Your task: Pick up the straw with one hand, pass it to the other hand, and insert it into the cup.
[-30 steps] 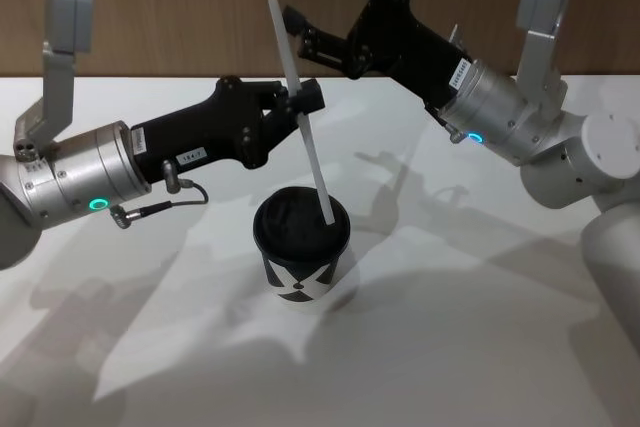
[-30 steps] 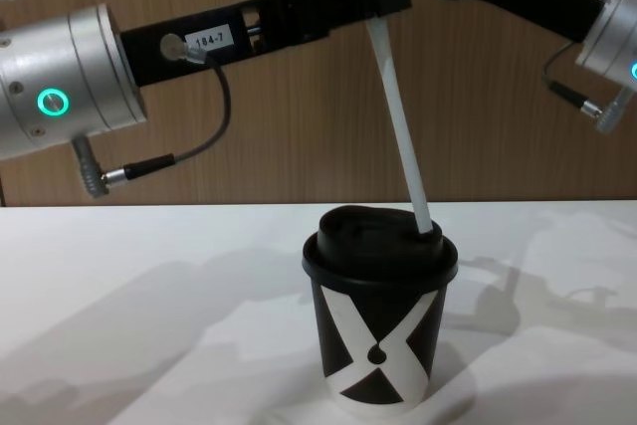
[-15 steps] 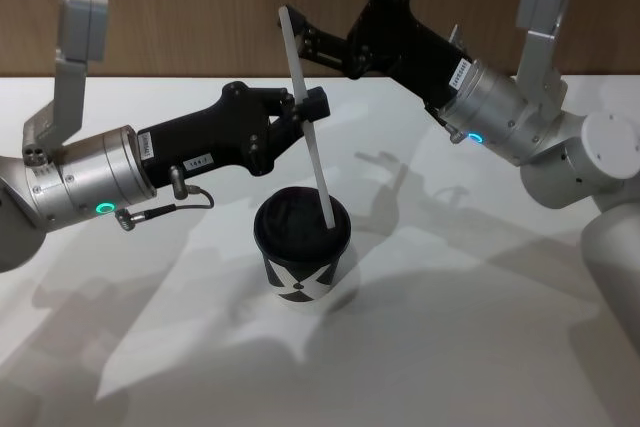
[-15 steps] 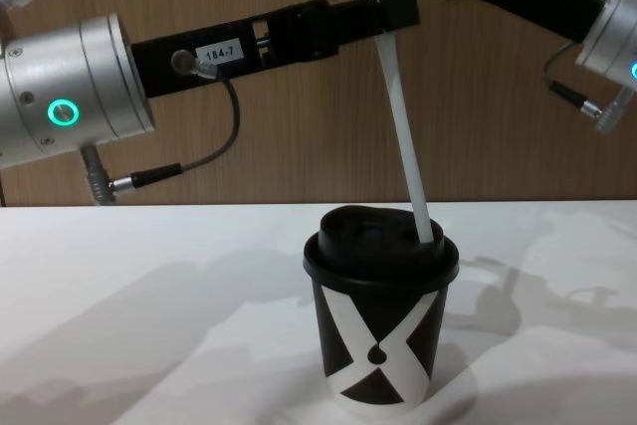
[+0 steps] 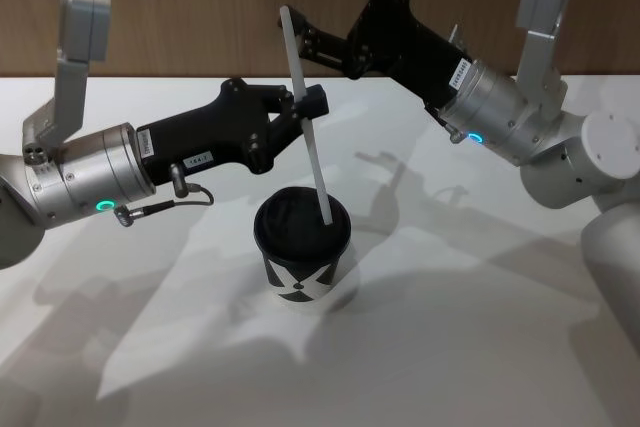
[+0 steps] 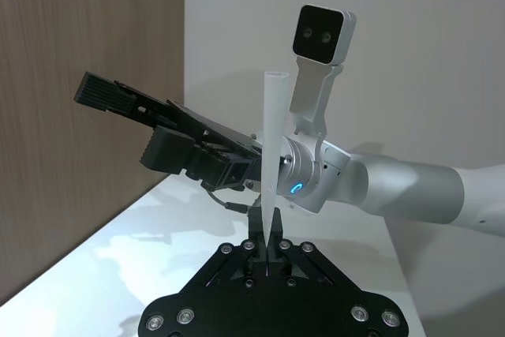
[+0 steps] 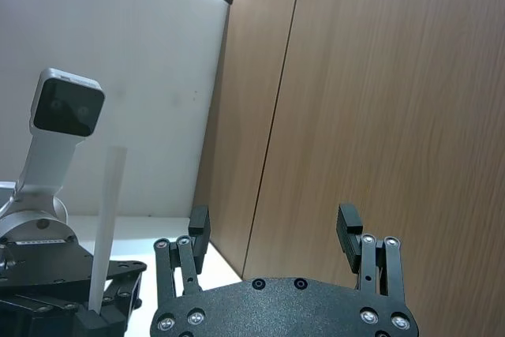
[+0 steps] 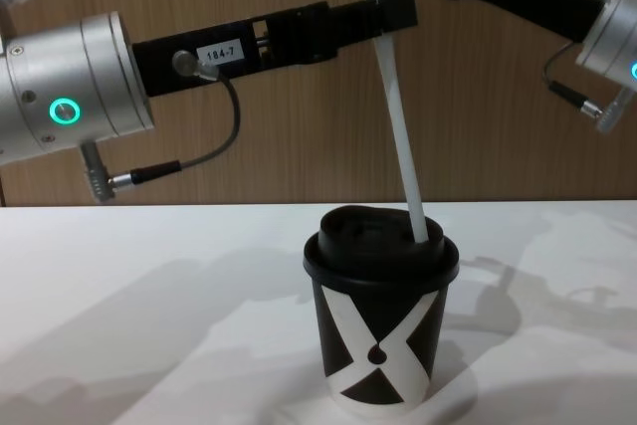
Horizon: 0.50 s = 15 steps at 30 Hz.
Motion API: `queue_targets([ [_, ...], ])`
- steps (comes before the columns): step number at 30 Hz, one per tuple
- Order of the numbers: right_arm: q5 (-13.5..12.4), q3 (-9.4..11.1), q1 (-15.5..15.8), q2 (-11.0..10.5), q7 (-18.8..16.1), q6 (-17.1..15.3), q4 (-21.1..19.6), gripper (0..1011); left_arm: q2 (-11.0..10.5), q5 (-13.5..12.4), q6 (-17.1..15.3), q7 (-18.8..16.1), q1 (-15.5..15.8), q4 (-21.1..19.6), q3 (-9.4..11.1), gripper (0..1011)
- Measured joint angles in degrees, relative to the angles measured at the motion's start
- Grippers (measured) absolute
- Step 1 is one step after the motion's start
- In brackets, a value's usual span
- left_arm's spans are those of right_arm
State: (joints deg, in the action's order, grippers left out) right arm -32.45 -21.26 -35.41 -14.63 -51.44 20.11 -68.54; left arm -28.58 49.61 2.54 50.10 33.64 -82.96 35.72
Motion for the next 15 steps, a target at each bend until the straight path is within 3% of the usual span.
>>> queue_targets([
  [15,0.0,0.0,0.0,0.0,0.0,0.0,0.0,1001,-0.1,-0.9,0.1,-0.1,0.0,-0.1,-0.1,4],
])
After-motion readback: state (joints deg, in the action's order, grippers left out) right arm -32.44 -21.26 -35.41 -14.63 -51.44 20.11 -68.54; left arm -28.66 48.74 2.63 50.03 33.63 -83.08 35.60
